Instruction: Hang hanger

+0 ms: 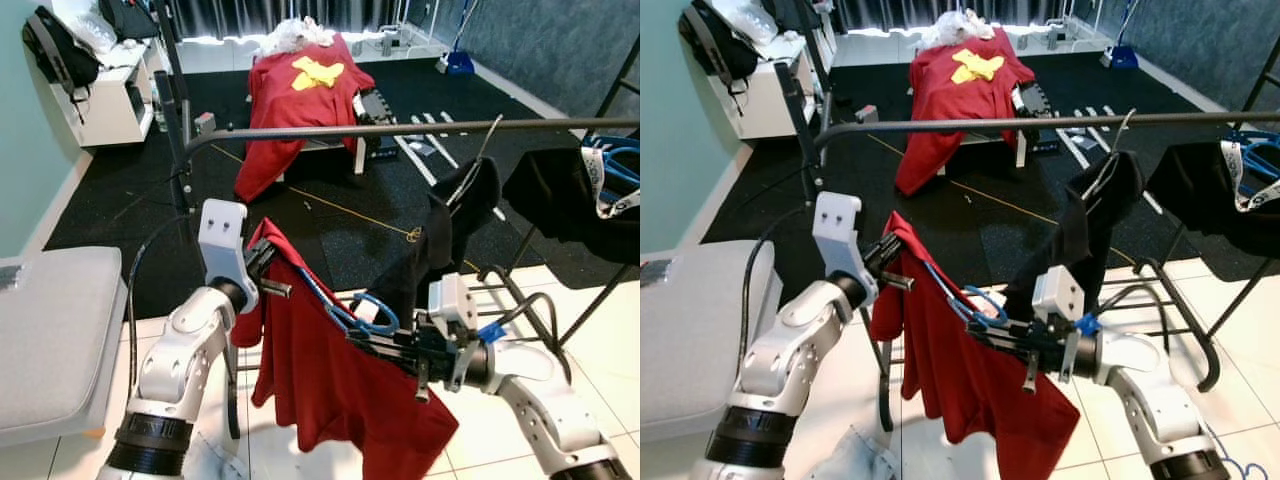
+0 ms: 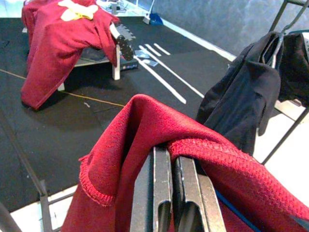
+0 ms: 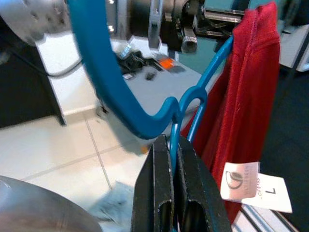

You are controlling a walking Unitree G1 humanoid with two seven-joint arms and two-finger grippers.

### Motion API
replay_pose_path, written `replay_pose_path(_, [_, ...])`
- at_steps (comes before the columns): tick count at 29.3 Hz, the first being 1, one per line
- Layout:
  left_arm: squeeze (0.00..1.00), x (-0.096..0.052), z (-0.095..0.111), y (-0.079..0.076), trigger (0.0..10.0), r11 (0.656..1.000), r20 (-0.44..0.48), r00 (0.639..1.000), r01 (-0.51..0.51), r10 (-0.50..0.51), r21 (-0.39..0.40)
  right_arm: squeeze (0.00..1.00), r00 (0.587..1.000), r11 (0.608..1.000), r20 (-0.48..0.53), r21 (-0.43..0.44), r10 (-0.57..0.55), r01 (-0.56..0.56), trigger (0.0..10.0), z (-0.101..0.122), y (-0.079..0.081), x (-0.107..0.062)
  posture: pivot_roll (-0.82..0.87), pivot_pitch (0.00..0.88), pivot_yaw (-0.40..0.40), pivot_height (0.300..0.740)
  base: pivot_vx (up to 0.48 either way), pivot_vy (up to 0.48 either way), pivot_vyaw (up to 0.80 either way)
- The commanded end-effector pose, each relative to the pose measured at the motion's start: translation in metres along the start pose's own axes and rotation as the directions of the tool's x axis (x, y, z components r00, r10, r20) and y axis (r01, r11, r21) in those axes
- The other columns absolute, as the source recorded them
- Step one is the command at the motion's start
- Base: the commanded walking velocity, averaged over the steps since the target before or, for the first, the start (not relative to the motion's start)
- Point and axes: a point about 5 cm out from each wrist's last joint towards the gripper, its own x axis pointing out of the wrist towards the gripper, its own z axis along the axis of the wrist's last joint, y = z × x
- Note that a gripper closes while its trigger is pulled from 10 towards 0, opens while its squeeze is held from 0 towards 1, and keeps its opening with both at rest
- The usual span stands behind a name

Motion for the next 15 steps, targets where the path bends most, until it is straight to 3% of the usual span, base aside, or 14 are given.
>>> replay_pose_path(1, [0.00, -0.001, 0.028, 0.027, 0.0, 0.990, 0.125, 0.985, -0.128, 0.120, 0.063, 0.00, 0.994, 0.995, -0.090, 0.077, 0.064, -0.057, 10.0, -0.024, 0.015, -0.002, 0.06, 0.076, 0.027, 0.740, 0.000, 0.000, 0.00])
replay_pose_path(3, [0.00, 0.002, 0.032, 0.029, 0.0, 0.988, 0.135, 0.983, -0.137, 0.126, 0.073, 0.00, 0.992, 0.997, -0.115, 0.057, 0.051, -0.045, 10.0, -0.034, 0.020, -0.001, 0.05, 0.077, 0.024, 0.740, 0.000, 0.000, 0.00])
replay_pose_path(6, [0.00, 0.007, 0.036, 0.039, 0.0, 0.981, 0.147, 0.977, -0.171, 0.156, 0.092, 0.00, 0.993, 0.998, -0.101, -0.018, -0.061, 0.060, 10.0, -0.048, 0.026, 0.002, 0.05, 0.077, 0.019, 0.740, 0.000, 0.000, 0.00])
replay_pose_path(8, [0.00, 0.010, 0.040, 0.049, 0.0, 0.973, 0.157, 0.970, -0.205, 0.187, 0.105, 0.00, 0.987, 0.988, -0.043, -0.017, -0.155, 0.154, 10.0, -0.053, 0.029, 0.004, 0.05, 0.077, 0.019, 0.740, 0.000, 0.000, 0.00])
replay_pose_path(15, [0.00, 0.013, 0.047, 0.060, 0.0, 0.963, 0.173, 0.960, -0.242, 0.220, 0.122, 0.00, 0.973, 0.973, -0.015, 0.012, -0.228, 0.229, 10.0, -0.061, 0.034, 0.007, 0.05, 0.075, 0.021, 0.740, 0.000, 0.000, 0.00])
